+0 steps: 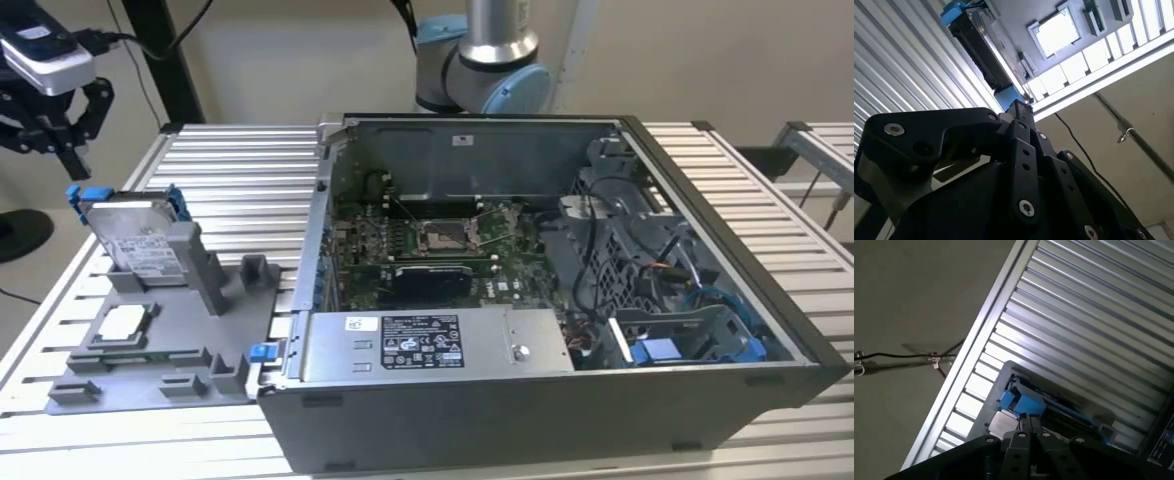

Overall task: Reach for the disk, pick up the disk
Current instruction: 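Pick up the disk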

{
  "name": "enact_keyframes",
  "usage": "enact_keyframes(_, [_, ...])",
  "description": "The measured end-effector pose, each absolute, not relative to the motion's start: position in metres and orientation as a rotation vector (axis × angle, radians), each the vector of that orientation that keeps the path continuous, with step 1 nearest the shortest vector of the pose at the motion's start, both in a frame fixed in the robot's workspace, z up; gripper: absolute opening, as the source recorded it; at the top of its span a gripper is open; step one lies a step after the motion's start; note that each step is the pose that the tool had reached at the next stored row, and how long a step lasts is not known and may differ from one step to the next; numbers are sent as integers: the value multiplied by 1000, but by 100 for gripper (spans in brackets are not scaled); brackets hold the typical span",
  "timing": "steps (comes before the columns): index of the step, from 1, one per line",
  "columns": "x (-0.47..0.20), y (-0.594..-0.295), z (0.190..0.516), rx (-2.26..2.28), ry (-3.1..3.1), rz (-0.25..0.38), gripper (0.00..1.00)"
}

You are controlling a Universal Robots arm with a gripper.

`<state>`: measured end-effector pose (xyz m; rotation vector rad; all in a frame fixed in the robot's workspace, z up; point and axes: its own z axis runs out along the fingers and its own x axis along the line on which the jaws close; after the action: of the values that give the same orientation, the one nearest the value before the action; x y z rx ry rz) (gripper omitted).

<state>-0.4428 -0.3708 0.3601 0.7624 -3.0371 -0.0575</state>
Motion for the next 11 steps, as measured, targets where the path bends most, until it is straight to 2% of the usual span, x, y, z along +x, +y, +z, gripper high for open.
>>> enact_keyframes(11, [-443,-371,360,1060,-2943,-56,0])
